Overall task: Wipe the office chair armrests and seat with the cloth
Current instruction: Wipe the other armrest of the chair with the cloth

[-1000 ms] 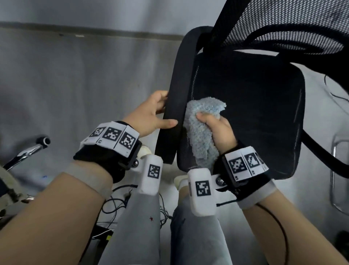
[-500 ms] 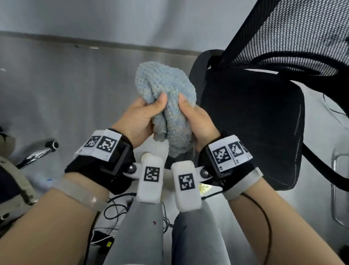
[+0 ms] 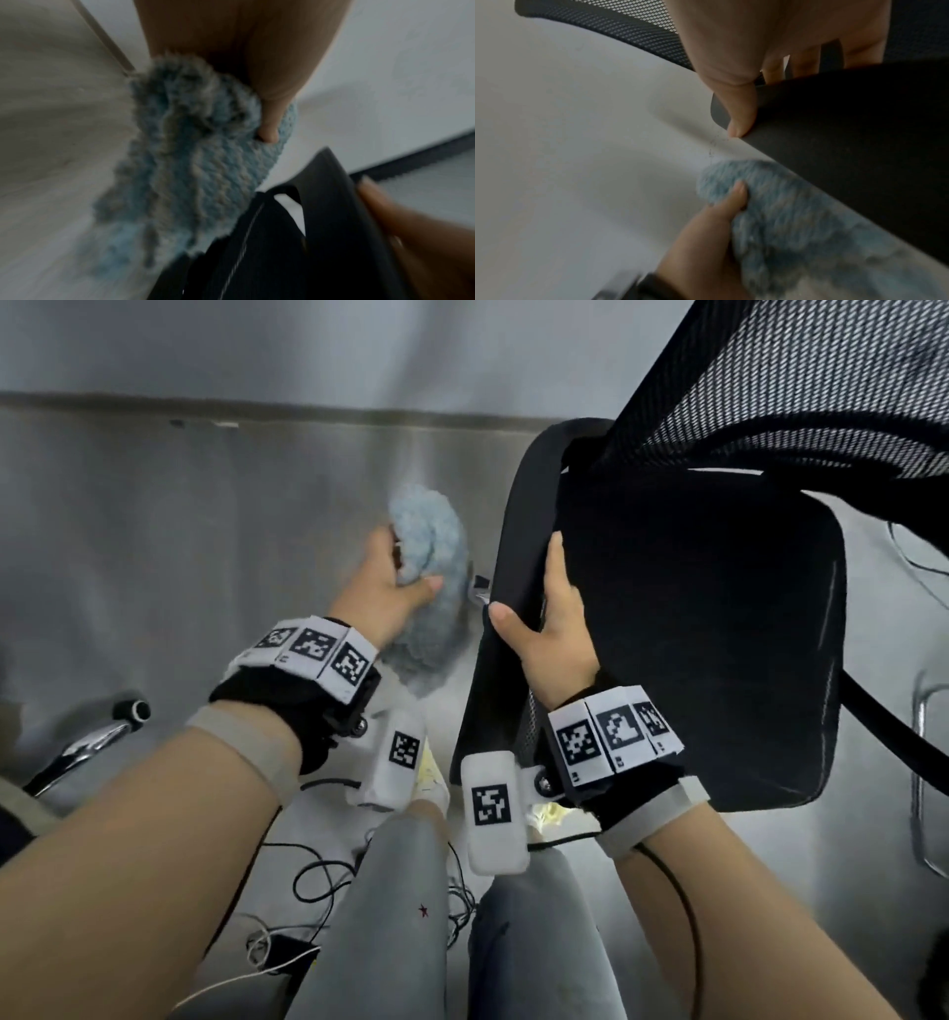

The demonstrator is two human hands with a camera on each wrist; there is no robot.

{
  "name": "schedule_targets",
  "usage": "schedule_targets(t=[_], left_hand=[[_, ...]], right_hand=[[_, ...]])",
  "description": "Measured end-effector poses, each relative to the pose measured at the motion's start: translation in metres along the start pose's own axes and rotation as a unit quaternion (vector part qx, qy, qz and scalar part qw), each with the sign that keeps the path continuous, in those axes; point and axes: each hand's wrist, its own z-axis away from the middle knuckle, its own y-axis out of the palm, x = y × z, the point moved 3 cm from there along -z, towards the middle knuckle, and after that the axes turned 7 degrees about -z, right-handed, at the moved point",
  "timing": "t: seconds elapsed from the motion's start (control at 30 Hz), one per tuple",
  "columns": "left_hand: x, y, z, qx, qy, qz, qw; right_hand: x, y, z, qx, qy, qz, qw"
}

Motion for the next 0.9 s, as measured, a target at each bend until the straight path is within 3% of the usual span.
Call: schedule_targets(t=[0.1,0.33,0.67,0.9], left_hand=[[-0.024,0.024,-0.019,0.055,0.035,0.004,0.998],[-0.057,0.026,-0.059,0.059,0.057,-0.034,0.996],[0.013,0.027,0.046,0.202,-0.027,0.112,0.973],[-0.032,0.028,-0.013,0.115,0.076,0.01,0.99]], right_hand=[[-0.003,0.003,0.0,0.006,-0.014,-0.02,1.0],[-0.006,-0.002,0.001,0.01,-0.007,-0.015,1.0],[0.0,-0.007,-0.002,-0.003,-0.005,-0.009,1.0],[-0.001,-0.008,-0.009,-0.008,-0.018,-0.034,0.999]])
